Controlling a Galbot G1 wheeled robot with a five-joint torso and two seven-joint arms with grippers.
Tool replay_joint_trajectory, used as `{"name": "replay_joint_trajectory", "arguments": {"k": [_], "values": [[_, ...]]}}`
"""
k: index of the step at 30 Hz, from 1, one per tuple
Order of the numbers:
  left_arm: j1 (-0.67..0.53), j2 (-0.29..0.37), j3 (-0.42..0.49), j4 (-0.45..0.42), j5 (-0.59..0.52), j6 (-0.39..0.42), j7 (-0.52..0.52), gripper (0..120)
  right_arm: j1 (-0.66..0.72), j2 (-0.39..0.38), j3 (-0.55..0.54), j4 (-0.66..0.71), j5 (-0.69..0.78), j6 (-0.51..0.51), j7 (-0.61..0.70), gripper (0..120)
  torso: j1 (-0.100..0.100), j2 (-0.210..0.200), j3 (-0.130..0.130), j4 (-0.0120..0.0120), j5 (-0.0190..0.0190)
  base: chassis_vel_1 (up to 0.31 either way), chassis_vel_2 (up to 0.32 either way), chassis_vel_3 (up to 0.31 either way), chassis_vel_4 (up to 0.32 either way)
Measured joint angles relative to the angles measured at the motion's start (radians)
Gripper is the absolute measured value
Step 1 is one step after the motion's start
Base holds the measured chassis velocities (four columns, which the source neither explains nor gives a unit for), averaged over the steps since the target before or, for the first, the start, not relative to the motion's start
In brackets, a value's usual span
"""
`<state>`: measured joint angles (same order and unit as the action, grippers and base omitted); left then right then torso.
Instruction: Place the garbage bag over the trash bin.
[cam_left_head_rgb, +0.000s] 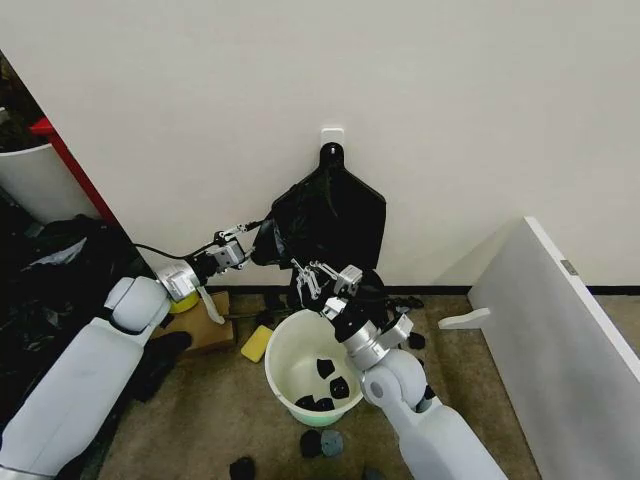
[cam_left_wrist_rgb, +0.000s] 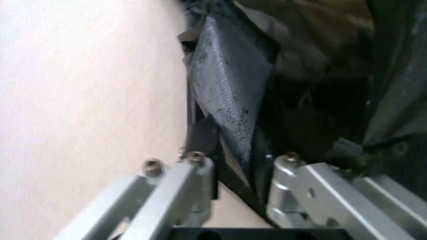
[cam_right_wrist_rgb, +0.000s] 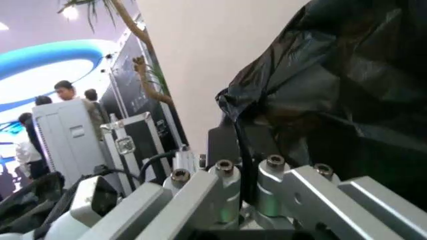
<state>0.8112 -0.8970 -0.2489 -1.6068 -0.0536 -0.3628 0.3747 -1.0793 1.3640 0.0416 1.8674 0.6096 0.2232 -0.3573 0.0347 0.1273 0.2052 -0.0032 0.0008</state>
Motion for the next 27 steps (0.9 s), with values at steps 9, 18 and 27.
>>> {"name": "replay_joint_trajectory", "arguments": {"k": [9,18,27], "values": [[0.089,-0.033,0.044,-0.087,-0.399,0.161,-0.238,0,-0.033,-0.038,-0.003,0.035,0.003,0.018,0.085,0,0.000,0.000,0.000,-0.0001,0.0001,0.000,0.000,0.000,0.000],[0.253,-0.131,-0.019,-0.235,-0.658,0.186,-0.342,0,-0.126,-0.123,-0.078,0.145,0.072,0.032,0.332,0,0.000,0.000,0.000,-0.0003,0.0002,0.000,0.000,0.000,0.000],[0.468,-0.210,-0.099,-0.383,-0.609,0.217,-0.433,0,-0.261,-0.211,-0.132,0.305,0.127,0.045,0.547,0,0.000,0.000,0.000,0.0001,0.0000,0.000,0.000,0.000,0.000]]}}
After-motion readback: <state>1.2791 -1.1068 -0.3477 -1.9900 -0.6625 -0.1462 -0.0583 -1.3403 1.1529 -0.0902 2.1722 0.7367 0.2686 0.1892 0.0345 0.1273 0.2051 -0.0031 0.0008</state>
